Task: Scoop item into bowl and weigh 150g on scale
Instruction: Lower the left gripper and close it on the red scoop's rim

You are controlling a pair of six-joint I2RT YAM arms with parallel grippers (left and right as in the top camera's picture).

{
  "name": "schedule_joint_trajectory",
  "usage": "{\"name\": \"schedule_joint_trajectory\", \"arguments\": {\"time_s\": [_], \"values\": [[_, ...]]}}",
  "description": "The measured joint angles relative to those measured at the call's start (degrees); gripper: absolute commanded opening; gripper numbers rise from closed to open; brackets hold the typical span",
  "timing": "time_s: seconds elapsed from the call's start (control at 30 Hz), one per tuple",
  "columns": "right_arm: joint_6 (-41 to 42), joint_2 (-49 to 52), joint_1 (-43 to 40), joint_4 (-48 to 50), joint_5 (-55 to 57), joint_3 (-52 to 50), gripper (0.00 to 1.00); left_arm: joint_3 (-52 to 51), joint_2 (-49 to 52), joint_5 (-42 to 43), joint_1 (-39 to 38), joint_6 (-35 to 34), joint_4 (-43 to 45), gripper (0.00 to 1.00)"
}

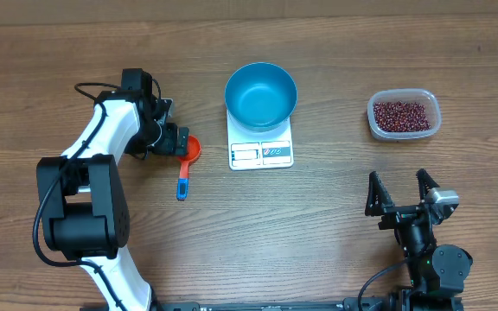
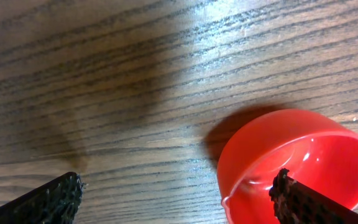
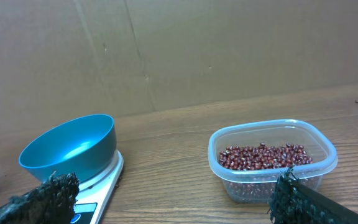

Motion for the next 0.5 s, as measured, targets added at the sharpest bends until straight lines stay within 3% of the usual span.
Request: {"name": "schedule_joint_trajectory", "arguments": {"time_s": [0.5], "values": [[-0.02,0.0,0.02,-0.02,0.0,0.0,1.0,-0.02,0.0,-0.02,0.0,-0.02,-0.04,0.99]]}}
